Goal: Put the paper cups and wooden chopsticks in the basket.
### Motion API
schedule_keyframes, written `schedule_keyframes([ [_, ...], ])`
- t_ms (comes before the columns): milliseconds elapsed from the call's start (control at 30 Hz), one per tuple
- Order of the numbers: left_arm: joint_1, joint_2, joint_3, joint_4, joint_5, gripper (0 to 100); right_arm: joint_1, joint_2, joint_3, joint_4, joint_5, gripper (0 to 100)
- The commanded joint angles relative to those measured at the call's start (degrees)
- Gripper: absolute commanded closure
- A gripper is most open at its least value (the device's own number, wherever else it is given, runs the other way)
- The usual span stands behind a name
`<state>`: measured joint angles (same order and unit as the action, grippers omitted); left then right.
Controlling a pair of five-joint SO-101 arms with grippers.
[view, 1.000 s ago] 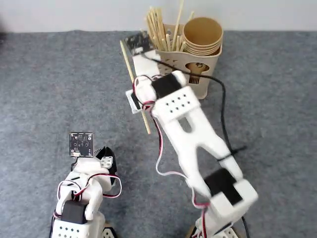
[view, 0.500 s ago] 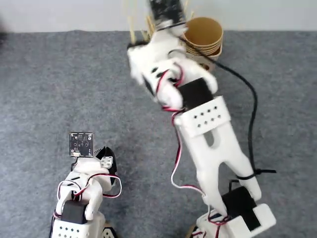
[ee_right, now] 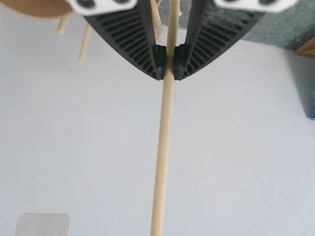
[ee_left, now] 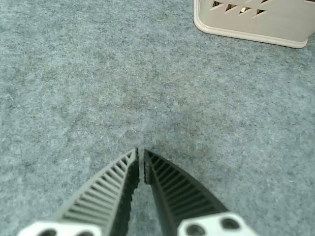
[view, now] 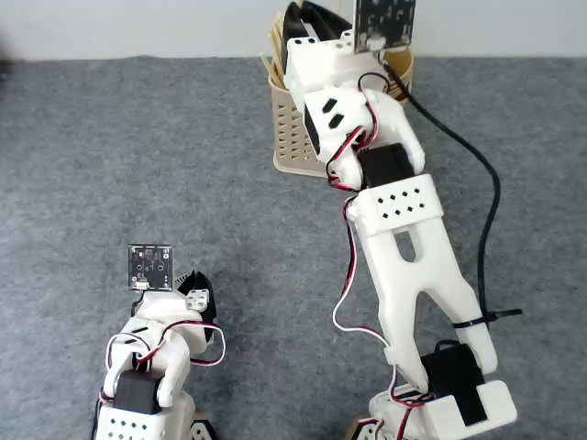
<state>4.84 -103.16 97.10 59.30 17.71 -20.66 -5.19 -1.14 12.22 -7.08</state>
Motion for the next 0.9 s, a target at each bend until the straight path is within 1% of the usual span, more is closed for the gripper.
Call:
schedule_keyframes([
  [0,-0.44,-0.88,-0.57,0.44,-0.62,98,0.66,-2.33,2.2,-10.07,4.13,99.1],
  [100,-0.44,-0.88,-0.57,0.44,-0.62,98,0.57,-2.15,6.07,-19.56,8.44,99.1],
  [200,-0.44,-0.88,-0.57,0.44,-0.62,98,0.57,0.22,8.0,-26.95,13.8,99.1],
  [300,-0.44,-0.88,-0.57,0.44,-0.62,98,0.66,4.09,8.18,-30.46,17.85,99.1],
  [400,-0.44,-0.88,-0.57,0.44,-0.62,98,0.66,8.13,8.0,-33.63,19.43,99.1],
  [500,-0.44,-0.88,-0.57,0.44,-0.62,98,0.66,11.56,8.0,-35.21,19.43,99.1],
  [700,-0.44,-0.88,-0.57,0.44,-0.62,98,2.15,14.2,8.26,-34.51,19.43,98.2],
  [867,-0.44,-0.88,-0.57,0.44,-0.62,98,2.15,13.23,8.18,-28.18,19.43,85.3],
])
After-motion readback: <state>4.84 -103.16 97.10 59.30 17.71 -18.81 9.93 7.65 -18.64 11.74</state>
